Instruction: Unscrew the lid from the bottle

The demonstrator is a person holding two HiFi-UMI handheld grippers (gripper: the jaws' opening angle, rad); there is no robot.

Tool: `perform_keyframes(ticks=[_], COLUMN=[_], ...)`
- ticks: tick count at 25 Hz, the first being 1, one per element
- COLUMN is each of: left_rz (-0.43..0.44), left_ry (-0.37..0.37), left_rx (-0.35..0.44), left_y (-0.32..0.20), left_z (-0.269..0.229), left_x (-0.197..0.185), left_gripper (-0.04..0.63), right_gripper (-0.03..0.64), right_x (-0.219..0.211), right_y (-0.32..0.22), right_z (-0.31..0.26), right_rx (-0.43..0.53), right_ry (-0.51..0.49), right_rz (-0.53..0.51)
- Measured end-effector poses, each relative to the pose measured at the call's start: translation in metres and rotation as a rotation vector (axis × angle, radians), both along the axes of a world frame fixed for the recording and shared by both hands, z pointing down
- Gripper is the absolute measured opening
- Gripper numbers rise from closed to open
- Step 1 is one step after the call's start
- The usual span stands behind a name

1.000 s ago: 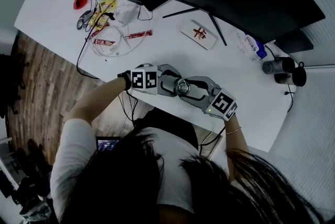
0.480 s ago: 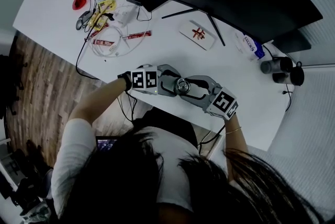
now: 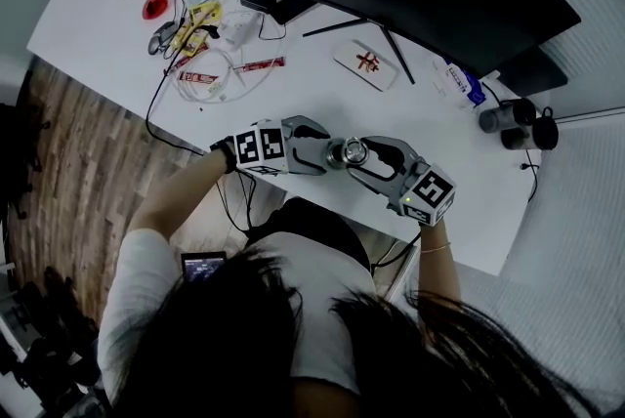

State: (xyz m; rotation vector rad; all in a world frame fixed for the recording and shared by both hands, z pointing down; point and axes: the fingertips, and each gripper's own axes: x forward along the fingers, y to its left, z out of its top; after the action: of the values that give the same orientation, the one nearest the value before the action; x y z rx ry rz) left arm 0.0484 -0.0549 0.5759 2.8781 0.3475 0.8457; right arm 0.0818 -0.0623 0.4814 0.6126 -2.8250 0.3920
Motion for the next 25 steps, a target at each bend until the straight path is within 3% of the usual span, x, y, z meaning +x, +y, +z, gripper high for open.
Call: perform_keyframes(ticks=[13, 21, 25], left_rz=[-0.258, -0.463, -0.55], left_ry=[0.29, 0.418, 0.449], left_rx=[0.027, 0.051, 0.048], left_y=[-0.027, -0.046, -0.05], left_z=[-0.109, -0.159, -0.178], left_x=[0.008, 0.008, 0.012], left_gripper=[0.347, 0.295, 0.267], right_gripper=[0.233, 0.233, 0.233], right_x=[0.034, 0.066, 0.08], right_y=[0.0, 0.003, 0.002], right_z=[-0.086, -0.129, -0.139], right_rx=[0.121, 0.22, 0.273], right_ry=[-0.153, -0.202, -0.173], right_rz=[0.307, 0.556, 0.694])
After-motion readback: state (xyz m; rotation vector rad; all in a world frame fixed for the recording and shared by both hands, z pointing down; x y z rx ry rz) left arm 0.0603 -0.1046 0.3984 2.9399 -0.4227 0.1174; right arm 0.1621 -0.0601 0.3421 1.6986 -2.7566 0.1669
